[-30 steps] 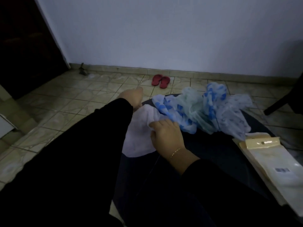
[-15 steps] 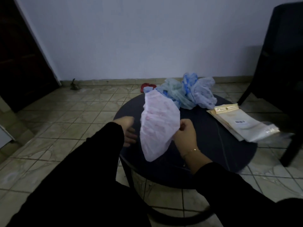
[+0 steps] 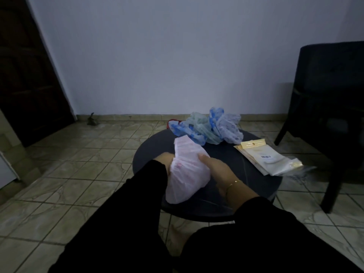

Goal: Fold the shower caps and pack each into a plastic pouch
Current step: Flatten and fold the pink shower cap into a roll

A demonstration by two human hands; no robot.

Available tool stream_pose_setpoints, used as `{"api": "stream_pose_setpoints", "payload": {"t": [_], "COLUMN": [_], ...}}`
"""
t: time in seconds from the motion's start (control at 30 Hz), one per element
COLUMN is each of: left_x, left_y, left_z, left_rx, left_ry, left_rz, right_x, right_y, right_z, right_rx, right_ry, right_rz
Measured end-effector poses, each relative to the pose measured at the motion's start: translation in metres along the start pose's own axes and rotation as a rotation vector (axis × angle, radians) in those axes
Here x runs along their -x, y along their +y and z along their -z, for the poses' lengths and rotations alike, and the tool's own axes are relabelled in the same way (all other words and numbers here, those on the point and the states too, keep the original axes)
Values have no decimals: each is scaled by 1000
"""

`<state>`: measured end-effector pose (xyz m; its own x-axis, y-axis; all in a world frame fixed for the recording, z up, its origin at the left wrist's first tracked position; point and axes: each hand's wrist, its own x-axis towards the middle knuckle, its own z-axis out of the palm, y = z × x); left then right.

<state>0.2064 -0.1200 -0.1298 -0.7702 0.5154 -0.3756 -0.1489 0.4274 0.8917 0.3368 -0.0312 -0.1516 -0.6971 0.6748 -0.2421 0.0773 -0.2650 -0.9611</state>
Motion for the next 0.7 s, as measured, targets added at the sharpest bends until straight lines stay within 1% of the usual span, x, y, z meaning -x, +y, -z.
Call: {"api": "stream_pose_setpoints", "payload": {"t": [0.03,0.1,0.13,0.17,0.23,0.27,0.4,0.5,0.57,0.63,0.7], "left_x": [1,-1,-1,5,14,14,29,35,32,27,16], "left_y": [-1,1,0,1,1,-1,-7,-9,-14,-20,-23], "left_z": [0,-2,-4,-7,-10,-12,-20,-24,-24,-27,-34], "left_rx": [-98,-216,-211,-188,-116,-77,160,296,273,169,131], "left_ry": [63,119,163,167,168,159,71,41,10,-115,-252], "left_rz": [-48,-52,-71,-50,-67,-82,-86,-9,39,68,67], "right_x": [3,9,11,13,18,20,16,12,14,11,3], "right_y": [-2,-4,-4,-4,-3,-2,14,26,26,26,28], "right_z": [3,11,15,18,20,20,26,37,43,48,50], "right_rx": [4,61,66,37,-47,-75,-165,-184,-167,-152,-147], "right_ry": [59,170,194,193,165,180,275,310,334,339,330], "right_rz": [17,41,49,58,79,77,62,54,27,3,-3]}}
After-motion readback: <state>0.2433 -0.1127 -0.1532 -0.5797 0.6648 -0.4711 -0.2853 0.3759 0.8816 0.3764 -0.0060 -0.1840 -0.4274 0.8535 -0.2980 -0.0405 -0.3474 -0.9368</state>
